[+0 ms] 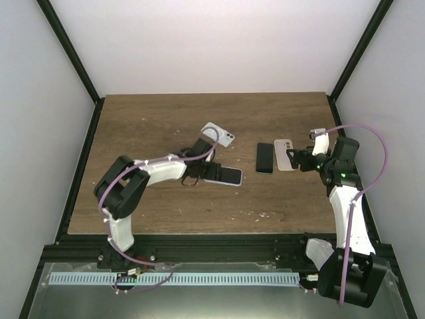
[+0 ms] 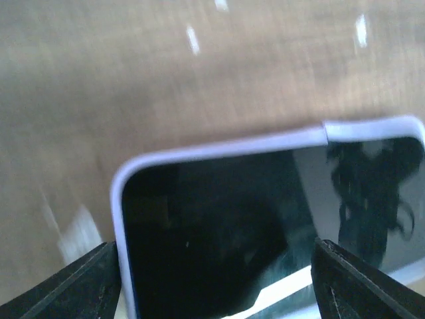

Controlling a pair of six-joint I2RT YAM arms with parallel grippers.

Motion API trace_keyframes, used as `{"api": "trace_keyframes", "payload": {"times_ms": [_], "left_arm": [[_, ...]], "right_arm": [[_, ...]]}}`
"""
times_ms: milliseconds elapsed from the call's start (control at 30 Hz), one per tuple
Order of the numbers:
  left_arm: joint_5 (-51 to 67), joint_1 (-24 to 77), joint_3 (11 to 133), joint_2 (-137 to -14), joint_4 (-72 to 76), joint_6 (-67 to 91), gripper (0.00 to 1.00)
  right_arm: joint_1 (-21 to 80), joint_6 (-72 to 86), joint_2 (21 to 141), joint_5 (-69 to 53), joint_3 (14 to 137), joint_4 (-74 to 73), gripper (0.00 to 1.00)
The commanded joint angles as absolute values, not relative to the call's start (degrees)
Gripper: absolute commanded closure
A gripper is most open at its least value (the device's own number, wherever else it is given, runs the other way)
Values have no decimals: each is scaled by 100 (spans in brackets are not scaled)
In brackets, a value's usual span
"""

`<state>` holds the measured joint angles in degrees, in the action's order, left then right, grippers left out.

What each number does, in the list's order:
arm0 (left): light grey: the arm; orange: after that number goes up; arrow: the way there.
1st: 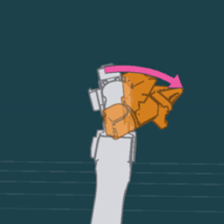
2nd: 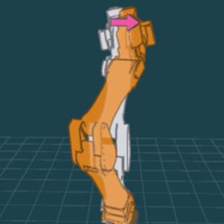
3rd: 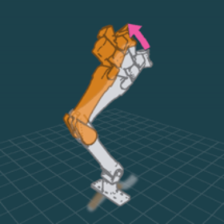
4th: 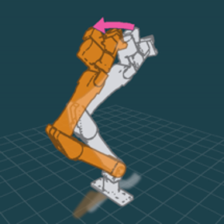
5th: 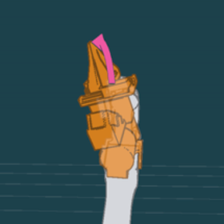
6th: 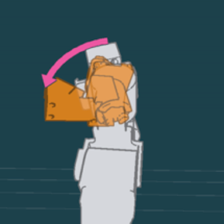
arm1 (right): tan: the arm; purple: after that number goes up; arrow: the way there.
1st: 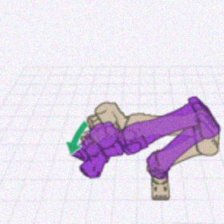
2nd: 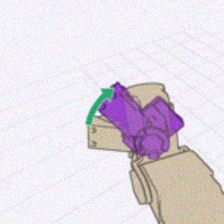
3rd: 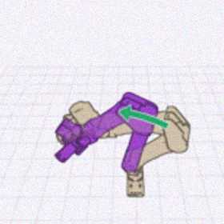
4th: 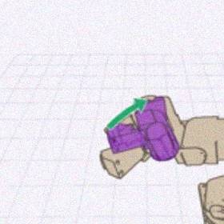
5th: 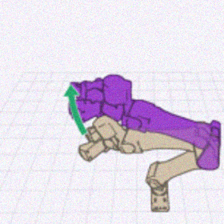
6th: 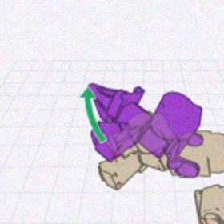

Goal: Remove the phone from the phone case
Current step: Pick up the phone at the center of the board.

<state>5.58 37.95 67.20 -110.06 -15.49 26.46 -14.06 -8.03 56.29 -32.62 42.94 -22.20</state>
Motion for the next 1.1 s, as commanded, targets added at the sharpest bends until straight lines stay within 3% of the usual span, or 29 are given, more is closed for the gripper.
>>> {"api": "trace_keyframes", "payload": {"times_ms": [0, 100, 200, 367, 533, 767, 900, 1067], "left_arm": [[635, 4343, 5737, -10044, -1757, 2940, 23], [482, 4513, 5159, -9136, -1613, 2692, 22], [-121, 4519, 4809, -8705, -1218, 2336, 11], [-494, 4475, 5738, -9697, -1316, 1700, 1], [733, 4056, 6883, -11050, -1194, 1213, 0], [1926, 3961, 7532, -11661, -1639, 567, 0], [2079, 4113, 7452, -11667, -1983, 351, 0], [1313, 4585, 7387, -11640, -2554, 6, 0]], "right_arm": [[-1406, -889, 5662, -3395, 4470, -2329, 12], [-1399, -901, 5713, -3465, 4466, -2346, 12], [-1404, -914, 5804, -3538, 4486, -2368, 12], [-1405, -972, 5943, -3602, 4516, -2438, 11], [-1402, -1045, 5921, -3639, 4516, -2461, 11], [-1405, -1105, 5844, -3609, 4493, -2452, 11], [-1409, -1138, 5878, -3672, 4510, -2470, 11], [-1406, -1183, 5985, -3797, 4531, -2520, 11]]}}
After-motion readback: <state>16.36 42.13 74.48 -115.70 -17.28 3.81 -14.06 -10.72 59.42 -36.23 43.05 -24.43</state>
